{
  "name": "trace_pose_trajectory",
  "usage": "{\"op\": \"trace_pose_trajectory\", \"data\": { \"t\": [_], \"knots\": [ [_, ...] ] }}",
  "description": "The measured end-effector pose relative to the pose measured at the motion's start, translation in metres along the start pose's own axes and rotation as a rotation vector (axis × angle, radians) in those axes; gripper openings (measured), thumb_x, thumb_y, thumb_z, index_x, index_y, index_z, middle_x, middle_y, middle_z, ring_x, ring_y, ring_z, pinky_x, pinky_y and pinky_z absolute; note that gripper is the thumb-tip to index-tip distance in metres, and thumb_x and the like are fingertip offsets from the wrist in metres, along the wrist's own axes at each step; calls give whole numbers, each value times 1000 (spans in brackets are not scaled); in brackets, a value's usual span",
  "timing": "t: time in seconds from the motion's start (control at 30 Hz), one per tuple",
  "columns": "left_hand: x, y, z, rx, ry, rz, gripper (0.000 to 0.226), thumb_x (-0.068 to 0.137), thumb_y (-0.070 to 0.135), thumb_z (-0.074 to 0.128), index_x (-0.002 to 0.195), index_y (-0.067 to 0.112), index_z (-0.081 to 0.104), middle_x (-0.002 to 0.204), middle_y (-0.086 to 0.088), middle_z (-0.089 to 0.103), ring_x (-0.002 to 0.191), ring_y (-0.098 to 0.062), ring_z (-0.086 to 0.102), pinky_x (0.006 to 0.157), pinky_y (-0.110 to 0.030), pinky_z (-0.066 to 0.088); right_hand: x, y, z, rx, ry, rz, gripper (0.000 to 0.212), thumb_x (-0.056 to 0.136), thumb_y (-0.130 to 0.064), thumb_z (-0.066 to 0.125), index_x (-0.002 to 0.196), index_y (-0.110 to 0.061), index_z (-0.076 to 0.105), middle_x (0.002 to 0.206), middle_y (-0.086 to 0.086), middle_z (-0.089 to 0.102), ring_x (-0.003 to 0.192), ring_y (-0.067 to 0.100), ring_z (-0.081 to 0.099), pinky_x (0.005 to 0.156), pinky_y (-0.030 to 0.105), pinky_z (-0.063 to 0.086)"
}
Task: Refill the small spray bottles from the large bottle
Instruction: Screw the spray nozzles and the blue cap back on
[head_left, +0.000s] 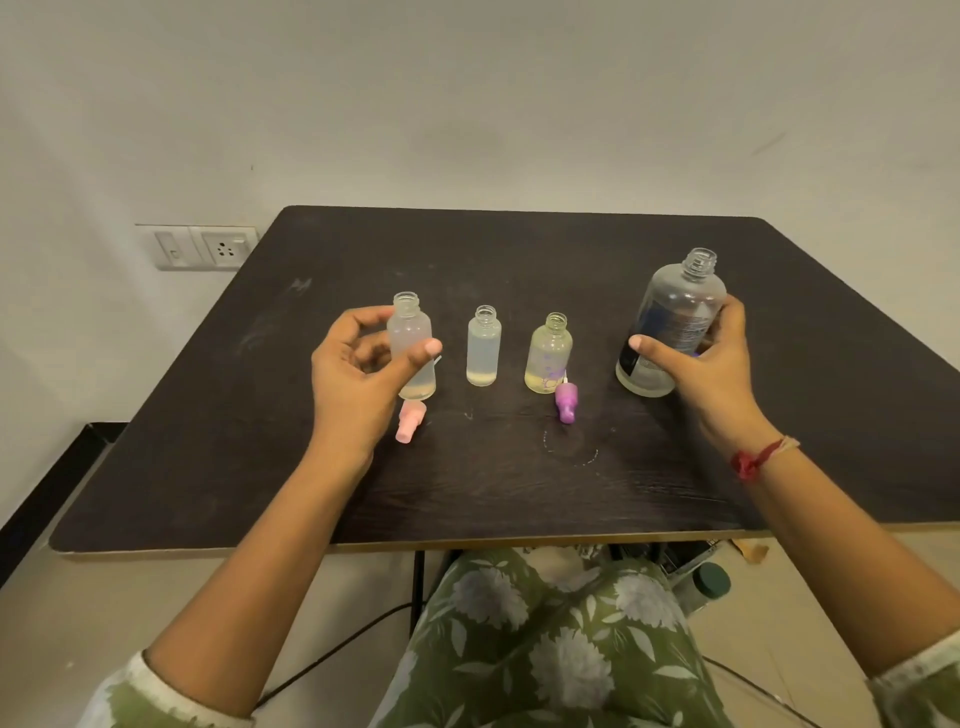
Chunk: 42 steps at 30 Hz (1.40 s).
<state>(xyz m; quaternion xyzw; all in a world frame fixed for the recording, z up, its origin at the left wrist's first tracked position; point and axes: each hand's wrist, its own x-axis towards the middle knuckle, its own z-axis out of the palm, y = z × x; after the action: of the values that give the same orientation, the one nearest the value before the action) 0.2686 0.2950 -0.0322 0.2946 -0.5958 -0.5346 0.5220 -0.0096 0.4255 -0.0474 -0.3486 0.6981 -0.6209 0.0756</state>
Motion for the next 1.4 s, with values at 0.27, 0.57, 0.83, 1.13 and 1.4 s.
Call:
{"op": "trace_pose_trajectory", "data": {
  "t": [0.27, 0.57, 0.83, 1.13, 1.4],
  "knots": [
    [9, -7, -17, 64, 56, -19, 37, 73, 12, 80, 100, 26, 59, 103, 1, 71, 92, -9, 70, 78, -27, 57, -4, 1, -2, 29, -16, -20, 94, 60, -31, 88, 136, -26, 33, 133, -1, 51, 117, 11, 55, 99, 41, 48],
    [8, -11, -30, 69, 104, -39, 37, 74, 12, 80, 101, 25, 58, 100, 5, 70, 91, -5, 70, 73, -18, 54, -57, -30, 0, -109, 269, -282, 58, 78, -32, 76, 126, -28, 44, 124, 0, 44, 113, 20, 51, 95, 35, 46],
    [-2, -19, -33, 98, 97, -32, 37, 74, 13, 80, 100, 28, 57, 102, 6, 69, 92, -5, 69, 73, -17, 54, -89, -35, 35, -246, -83, -304, 14, 80, -26, 72, 92, -23, 65, 91, -6, 57, 86, 0, 54, 74, 8, 42],
    [10, -10, -39, 145, 120, -9, 38, 73, 13, 81, 102, 22, 58, 101, 7, 65, 91, 1, 67, 78, -16, 53, -97, -35, 42, -184, -92, -238, 15, 81, -16, 72, 90, -27, 66, 92, -5, 60, 88, 1, 56, 75, 9, 44],
    [36, 13, -63, 140, 242, 67, 38, 76, 10, 79, 105, 14, 56, 98, 5, 63, 81, 10, 64, 75, -13, 51, -95, -33, 46, -189, -88, -213, 18, 82, -17, 71, 88, -32, 64, 94, -1, 62, 90, 2, 55, 75, 7, 42]
  ]
}}
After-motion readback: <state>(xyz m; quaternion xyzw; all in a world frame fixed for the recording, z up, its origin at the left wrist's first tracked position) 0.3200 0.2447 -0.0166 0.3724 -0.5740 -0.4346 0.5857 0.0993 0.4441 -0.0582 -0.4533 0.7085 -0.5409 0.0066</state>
